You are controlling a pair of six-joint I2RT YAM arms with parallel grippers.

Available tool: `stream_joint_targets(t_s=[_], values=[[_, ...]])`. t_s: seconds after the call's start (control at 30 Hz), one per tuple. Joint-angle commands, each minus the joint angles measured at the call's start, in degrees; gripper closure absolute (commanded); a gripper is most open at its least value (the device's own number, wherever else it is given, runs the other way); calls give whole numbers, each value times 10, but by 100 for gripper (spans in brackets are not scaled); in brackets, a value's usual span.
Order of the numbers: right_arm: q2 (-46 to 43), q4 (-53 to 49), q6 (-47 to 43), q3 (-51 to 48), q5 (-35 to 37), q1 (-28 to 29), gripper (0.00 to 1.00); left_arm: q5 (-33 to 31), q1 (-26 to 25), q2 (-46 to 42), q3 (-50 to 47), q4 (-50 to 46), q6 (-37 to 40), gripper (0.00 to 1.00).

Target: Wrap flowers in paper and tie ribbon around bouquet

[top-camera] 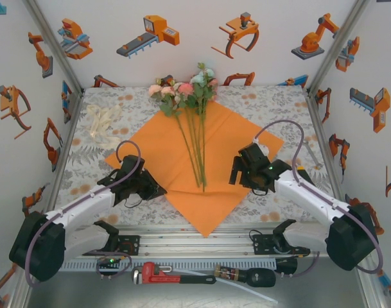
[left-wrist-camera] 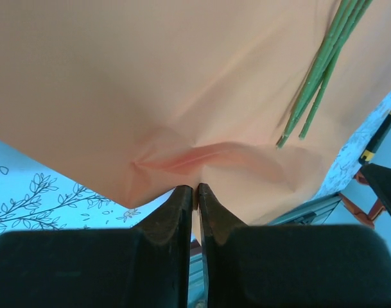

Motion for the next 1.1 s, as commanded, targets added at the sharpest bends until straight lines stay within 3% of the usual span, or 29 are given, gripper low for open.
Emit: stream_joint_targets(t_s=[0.0, 0.17, 0.3, 0.43, 0.63, 0.77, 0.9, 1.0, 1.07], values=[[-38, -99, 53, 11, -2, -4, 17, 14, 0, 8, 11, 14, -3, 85], [-92, -131, 142, -22, -44, -6, 16, 19, 0, 20, 11, 27, -4, 86], [-131, -6, 216, -104, -158, -5, 15, 19, -1, 22, 10, 29, -5, 86], [-133, 75, 263, -159, -190, -3, 15, 17, -1, 21, 7, 31, -5, 86], [-114, 170, 295, -176, -221, 8, 34, 20, -1, 24, 0, 43, -12, 86], [-108, 226, 332, -182, -239, 12, 38, 19, -2, 23, -1, 44, -6, 84], [-114, 274, 403, -188, -254, 19, 36, 9, -2, 16, -6, 40, 26, 74], [-117, 301, 424, -185, -254, 19, 31, 1, -3, 7, -4, 39, 81, 55], [-110, 319, 440, -183, -251, 19, 30, -1, -6, -8, 1, 32, 120, 48]])
